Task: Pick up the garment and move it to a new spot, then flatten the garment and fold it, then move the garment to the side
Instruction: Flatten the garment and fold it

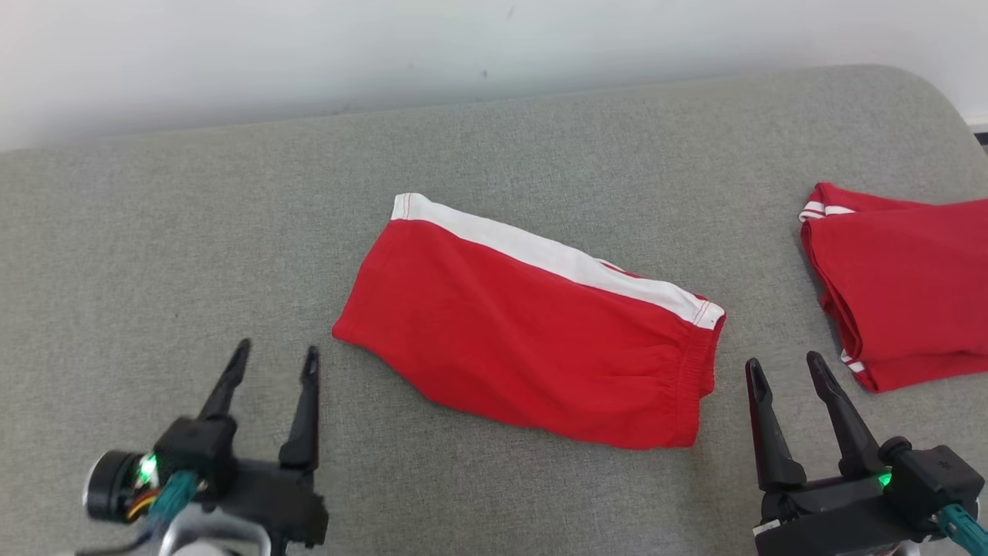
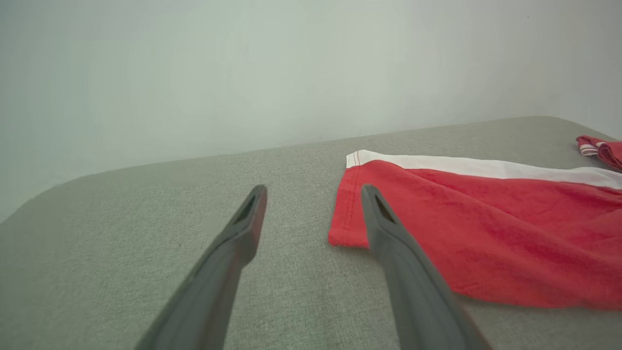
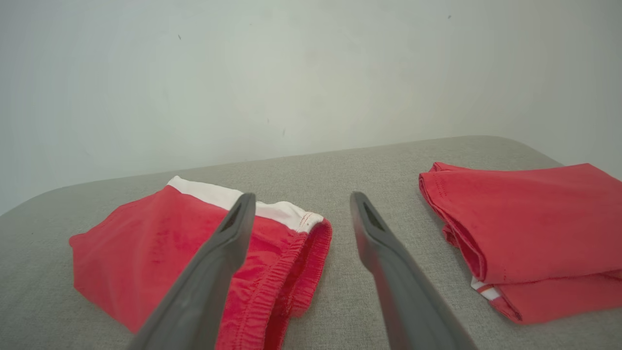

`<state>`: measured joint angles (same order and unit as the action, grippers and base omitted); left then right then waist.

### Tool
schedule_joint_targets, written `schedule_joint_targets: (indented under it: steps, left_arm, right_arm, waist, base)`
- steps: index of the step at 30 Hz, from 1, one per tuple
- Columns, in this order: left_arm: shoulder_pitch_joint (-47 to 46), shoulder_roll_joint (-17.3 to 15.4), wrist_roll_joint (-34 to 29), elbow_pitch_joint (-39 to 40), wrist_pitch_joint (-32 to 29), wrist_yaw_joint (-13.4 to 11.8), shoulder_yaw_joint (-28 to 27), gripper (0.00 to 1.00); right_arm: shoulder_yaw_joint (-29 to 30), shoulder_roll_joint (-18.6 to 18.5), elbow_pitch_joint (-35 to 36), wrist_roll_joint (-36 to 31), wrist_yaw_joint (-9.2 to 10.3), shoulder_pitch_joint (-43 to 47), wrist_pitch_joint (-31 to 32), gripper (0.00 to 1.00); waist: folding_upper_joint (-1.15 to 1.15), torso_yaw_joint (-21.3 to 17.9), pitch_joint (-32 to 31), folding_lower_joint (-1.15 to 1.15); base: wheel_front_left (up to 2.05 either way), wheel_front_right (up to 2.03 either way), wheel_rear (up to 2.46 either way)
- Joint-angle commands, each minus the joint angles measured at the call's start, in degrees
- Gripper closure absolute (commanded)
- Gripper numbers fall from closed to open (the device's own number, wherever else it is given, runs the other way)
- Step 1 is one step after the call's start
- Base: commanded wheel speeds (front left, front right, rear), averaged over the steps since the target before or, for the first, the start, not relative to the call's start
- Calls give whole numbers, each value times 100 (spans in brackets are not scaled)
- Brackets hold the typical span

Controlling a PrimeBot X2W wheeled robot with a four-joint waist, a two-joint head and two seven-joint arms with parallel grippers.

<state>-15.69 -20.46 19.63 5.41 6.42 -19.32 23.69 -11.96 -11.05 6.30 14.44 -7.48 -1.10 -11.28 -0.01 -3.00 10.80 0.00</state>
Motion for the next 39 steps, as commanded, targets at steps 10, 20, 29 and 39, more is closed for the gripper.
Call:
schedule_joint_targets:
  steps: [10, 20, 29, 39]
  left_arm:
    - [-1323, 303, 639, -1489, -863, 1022, 416, 0]
    - [-1855, 356, 812, -2663, -1023, 1017, 272, 0]
    - [-1855, 469, 1251, -3159, -1310, 1305, 221, 0]
    - [-1788, 555, 1359, -3018, -1281, 1469, 300, 100]
  right_arm:
    - [-232, 54, -112, 141, -2, -254, -99, 0]
    - [-271, 137, -295, 256, -2, -350, -236, 0]
    - [-285, 167, -386, 375, -2, -411, -306, 0]
    - [-242, 198, -411, 460, -2, -404, -346, 0]
  waist:
    - [1, -394, 338, 0]
    - [1, -627, 489, 0]
    - [1, -666, 573, 0]
    - [1, -635, 561, 0]
  base:
    - [0, 0, 0]
    - [0, 0, 0]
    - [0, 0, 0]
    - [0, 0, 0]
